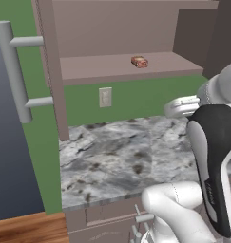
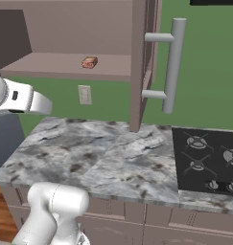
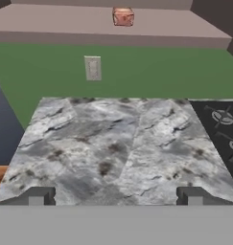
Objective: Pick up the bar soap and bar soap from the sink, and place them back in the cabinet, and close the cabinet doors.
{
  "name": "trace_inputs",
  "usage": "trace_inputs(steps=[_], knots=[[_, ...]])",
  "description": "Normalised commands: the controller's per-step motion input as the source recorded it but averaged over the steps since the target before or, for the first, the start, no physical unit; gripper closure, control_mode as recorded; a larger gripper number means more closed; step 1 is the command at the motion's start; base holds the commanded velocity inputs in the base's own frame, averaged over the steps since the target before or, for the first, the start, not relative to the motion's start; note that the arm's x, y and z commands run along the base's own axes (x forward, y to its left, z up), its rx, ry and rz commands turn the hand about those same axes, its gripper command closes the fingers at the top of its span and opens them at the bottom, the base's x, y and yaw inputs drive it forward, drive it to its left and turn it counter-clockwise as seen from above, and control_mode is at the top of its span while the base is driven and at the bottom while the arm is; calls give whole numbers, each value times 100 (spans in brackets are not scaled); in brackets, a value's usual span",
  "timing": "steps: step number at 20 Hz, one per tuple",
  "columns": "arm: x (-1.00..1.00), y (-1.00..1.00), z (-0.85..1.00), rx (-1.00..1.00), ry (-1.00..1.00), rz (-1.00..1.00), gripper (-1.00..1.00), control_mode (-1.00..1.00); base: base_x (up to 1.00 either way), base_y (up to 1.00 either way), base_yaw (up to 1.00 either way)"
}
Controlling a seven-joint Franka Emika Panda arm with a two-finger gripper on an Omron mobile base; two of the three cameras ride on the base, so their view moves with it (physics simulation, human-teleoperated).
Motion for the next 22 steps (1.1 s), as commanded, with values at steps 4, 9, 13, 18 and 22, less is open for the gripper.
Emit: trace_inputs(steps=[4, 9, 13, 18, 22], knots=[[-16, 0, 0, 0, 1, 0, -100, -100, 0, 0, 0], [-6, 0, 0, 0, 0, 0, -100, 100, -30, 0, 0], [0, 0, 0, 0, 0, 0, -100, 100, -59, -1, -3], [0, 0, 0, 0, 0, 0, -100, 100, -57, -5, -17], [0, 0, 0, 0, 0, 0, -100, 100, -31, -2, -37]])
